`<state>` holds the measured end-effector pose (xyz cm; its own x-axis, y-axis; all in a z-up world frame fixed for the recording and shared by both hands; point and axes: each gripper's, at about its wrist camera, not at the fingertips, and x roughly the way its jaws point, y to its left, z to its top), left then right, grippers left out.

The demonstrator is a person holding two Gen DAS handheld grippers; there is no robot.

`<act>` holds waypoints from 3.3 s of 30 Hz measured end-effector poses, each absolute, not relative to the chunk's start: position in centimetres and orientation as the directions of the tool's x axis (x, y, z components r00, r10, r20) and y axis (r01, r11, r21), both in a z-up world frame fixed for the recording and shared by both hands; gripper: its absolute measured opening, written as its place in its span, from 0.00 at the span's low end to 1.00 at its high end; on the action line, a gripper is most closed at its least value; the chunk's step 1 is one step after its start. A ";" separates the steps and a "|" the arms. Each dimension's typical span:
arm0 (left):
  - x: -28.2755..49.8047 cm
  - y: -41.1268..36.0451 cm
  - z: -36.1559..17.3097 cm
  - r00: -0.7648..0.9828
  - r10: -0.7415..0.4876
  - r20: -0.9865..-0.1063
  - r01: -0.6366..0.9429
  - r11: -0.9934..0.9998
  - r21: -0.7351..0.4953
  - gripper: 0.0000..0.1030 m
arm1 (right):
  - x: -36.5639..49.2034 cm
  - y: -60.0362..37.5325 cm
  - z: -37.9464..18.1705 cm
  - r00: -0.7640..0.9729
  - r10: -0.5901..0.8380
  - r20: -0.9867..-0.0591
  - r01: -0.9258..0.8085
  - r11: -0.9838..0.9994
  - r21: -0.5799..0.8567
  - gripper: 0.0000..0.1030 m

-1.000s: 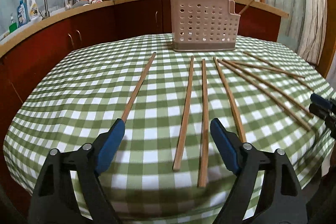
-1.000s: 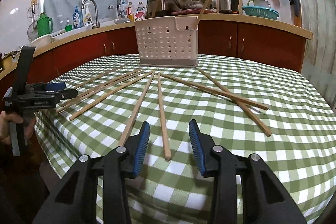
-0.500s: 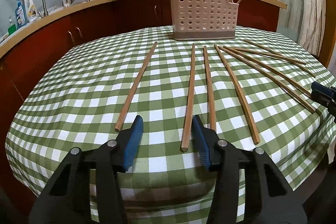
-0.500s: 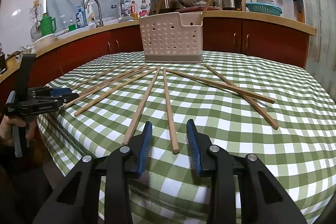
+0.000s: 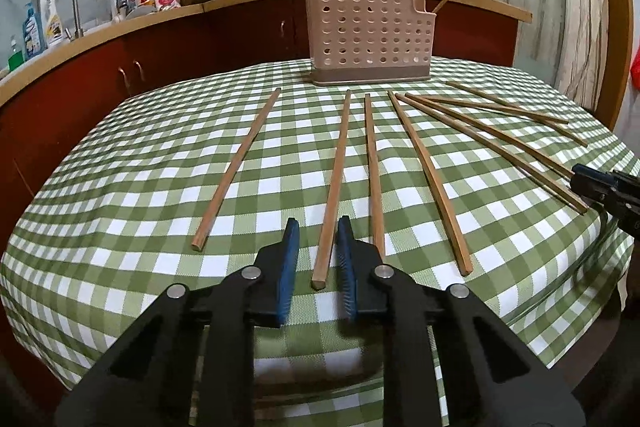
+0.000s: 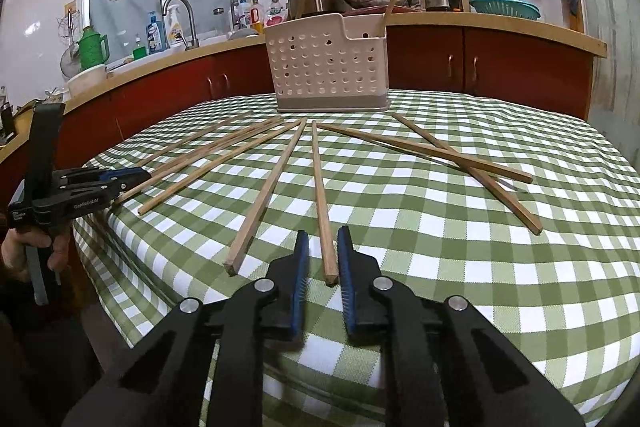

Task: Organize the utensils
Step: 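Move both tools back to the loose chopsticks and close each on one, then lift the held chopsticks upright with both tools and carry them over the holder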

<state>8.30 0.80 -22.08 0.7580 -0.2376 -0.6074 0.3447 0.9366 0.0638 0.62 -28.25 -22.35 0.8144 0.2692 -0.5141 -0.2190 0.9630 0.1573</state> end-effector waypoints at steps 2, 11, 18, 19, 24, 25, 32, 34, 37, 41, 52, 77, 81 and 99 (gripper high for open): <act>8.1 0.7 -22.1 0.763 -0.231 -0.603 0.342 0.937 0.074 0.17 | 0.6 -28.3 -22.4 0.813 0.276 -0.513 -0.224 0.961 0.162 0.08; 7.3 0.1 -22.1 0.772 -0.224 -0.594 0.355 0.928 0.112 0.07 | 0.4 -28.4 -22.0 0.822 0.266 -0.503 -0.218 0.964 0.153 0.07; 6.7 0.1 -21.4 0.794 -0.214 -0.569 0.347 0.928 0.134 0.07 | 0.0 -28.9 -21.3 0.835 0.261 -0.485 -0.212 0.965 0.153 0.07; 6.5 0.1 -21.1 0.802 -0.213 -0.558 0.344 0.928 0.141 0.07 | -0.1 -28.9 -21.1 0.837 0.261 -0.482 -0.213 0.965 0.154 0.07; 6.0 0.2 -19.8 0.824 -0.213 -0.525 0.333 0.932 0.143 0.07 | -0.3 -28.9 -20.0 0.849 0.262 -0.458 -0.213 0.964 0.157 0.07; 6.0 0.2 -19.6 0.829 -0.212 -0.518 0.329 0.933 0.145 0.07 | -0.3 -28.9 -19.8 0.853 0.261 -0.452 -0.213 0.965 0.156 0.07; 5.3 0.1 -17.4 0.861 -0.216 -0.460 0.317 0.936 0.154 0.07 | -0.8 -29.2 -17.7 0.878 0.259 -0.404 -0.213 0.965 0.155 0.07; 5.1 0.0 -16.7 0.871 -0.219 -0.440 0.315 0.936 0.157 0.07 | -0.9 -29.2 -17.1 0.884 0.257 -0.391 -0.213 0.965 0.153 0.07; 4.9 0.0 -15.6 0.881 -0.221 -0.418 0.310 0.938 0.156 0.07 | -1.0 -29.3 -16.3 0.890 0.257 -0.378 -0.213 0.965 0.155 0.07; 4.7 0.0 -14.6 0.890 -0.223 -0.397 0.303 0.941 0.149 0.07 | -1.3 -29.4 -15.0 0.900 0.254 -0.355 -0.212 0.965 0.154 0.07; 4.8 0.6 -11.1 0.914 -0.229 -0.335 0.276 0.956 0.101 0.07 | -1.5 -29.2 -11.4 0.923 0.241 -0.299 -0.201 0.967 0.158 0.07; 9.6 0.8 -6.3 0.897 -0.234 -0.376 0.275 0.959 0.060 0.06 | 3.1 -29.0 -7.1 0.933 0.182 -0.309 -0.140 0.978 0.154 0.07; 10.6 0.6 -5.9 0.898 -0.238 -0.369 0.278 0.959 0.059 0.07 | 3.9 -29.0 -6.7 0.935 0.187 -0.302 -0.146 0.978 0.151 0.07; 13.8 0.7 -0.9 0.890 -0.328 -0.318 0.343 0.939 -0.009 0.06 | 5.9 -29.2 -2.7 0.949 0.210 -0.236 -0.171 0.970 0.175 0.07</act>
<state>13.75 0.69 -0.95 0.8898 -0.3276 -0.3178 0.3427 0.9394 -0.0090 5.94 -29.20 -2.72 0.9488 0.2101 -0.2358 -0.1711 0.9695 0.1754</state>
